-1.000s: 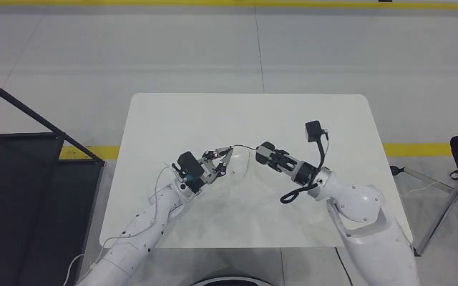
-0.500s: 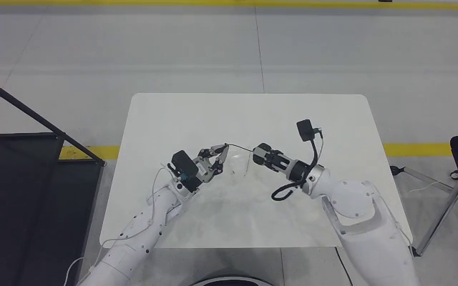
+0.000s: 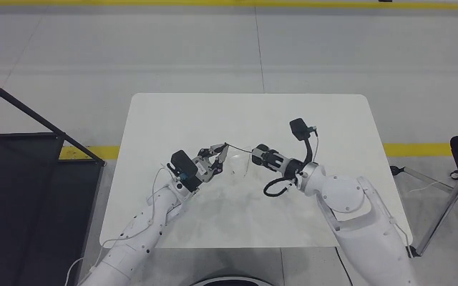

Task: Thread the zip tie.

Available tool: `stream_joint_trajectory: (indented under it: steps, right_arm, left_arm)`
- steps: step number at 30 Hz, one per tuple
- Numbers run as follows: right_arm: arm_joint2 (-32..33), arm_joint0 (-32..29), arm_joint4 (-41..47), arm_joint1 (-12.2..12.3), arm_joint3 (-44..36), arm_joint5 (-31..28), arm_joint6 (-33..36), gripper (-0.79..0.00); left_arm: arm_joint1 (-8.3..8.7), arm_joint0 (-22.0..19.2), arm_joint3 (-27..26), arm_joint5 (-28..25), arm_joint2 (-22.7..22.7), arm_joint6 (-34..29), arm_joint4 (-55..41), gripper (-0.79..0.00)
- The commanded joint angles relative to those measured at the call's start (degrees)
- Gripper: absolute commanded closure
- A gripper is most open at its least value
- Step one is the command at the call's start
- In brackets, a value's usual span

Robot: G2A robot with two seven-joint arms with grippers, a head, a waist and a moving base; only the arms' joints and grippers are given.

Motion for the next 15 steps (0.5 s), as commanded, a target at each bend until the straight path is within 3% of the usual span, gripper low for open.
stream_joint_trajectory:
  steps: [1, 8, 15]
  right_arm:
    - [-0.42, 0.41, -0.47, -0.06, 0.11, 0.83, 0.14, 0.000]
    - [-1.25, 1.34, -1.10, -0.26, 0.41, 2.31, 0.11, 0.000]
    - [0.82, -0.66, 2.84, -0.29, -0.06, -3.03, -1.83, 0.000]
  left_arm:
    - [-0.04, 0.00, 0.03, -0.04, -0.06, -0.01, 0.07, 0.000]
    - [-0.12, -0.04, 0.17, -0.34, -0.19, 0.06, 0.77, 0.000]
    - [-0.21, -0.22, 0.56, -0.44, -0.05, -0.08, 2.23, 0.000]
